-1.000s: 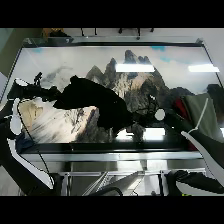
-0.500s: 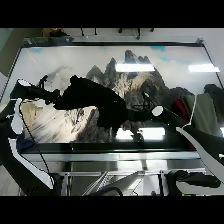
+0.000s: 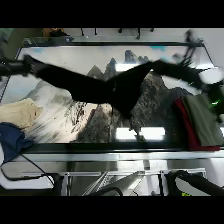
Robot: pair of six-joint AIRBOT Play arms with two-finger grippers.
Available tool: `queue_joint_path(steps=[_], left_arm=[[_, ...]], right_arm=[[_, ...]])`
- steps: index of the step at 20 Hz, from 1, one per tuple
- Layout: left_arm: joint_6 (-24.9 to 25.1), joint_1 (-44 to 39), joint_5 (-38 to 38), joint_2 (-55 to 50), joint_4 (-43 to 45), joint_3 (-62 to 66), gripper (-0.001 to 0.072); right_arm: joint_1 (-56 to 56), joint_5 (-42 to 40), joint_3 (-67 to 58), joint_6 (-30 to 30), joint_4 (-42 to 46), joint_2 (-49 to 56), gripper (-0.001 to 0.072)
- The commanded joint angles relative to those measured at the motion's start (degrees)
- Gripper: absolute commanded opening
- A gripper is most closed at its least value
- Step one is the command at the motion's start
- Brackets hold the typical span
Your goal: Fold the shirts.
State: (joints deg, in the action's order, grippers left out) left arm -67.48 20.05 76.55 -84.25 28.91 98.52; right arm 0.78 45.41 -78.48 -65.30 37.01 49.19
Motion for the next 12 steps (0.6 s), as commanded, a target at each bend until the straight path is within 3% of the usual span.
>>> queue_joint_path(steps=[1,4,7,12], left_arm=[[0.4,3.7,-4.4,20.0,-4.4,5.8,0.0011],[1.9,7.6,-7.7,32.9,1.6,12.3,0.0011],[1.9,11.0,-9.2,39.5,6.5,15.1,0.001],[1.9,7.8,-4.7,33.8,7.0,14.9,0.0011]], right_arm=[[-10.2,10.7,-19.2,2.8,-0.2,-5.6,0.0019],[-15.3,12.6,-29.4,4.1,0.3,-9.2,0.0019],[-16.2,12.3,-32.4,6.3,2.2,-11.0,0.0019],[-16.1,14.1,-32.4,6.8,2.2,-3.7,0.0019]])
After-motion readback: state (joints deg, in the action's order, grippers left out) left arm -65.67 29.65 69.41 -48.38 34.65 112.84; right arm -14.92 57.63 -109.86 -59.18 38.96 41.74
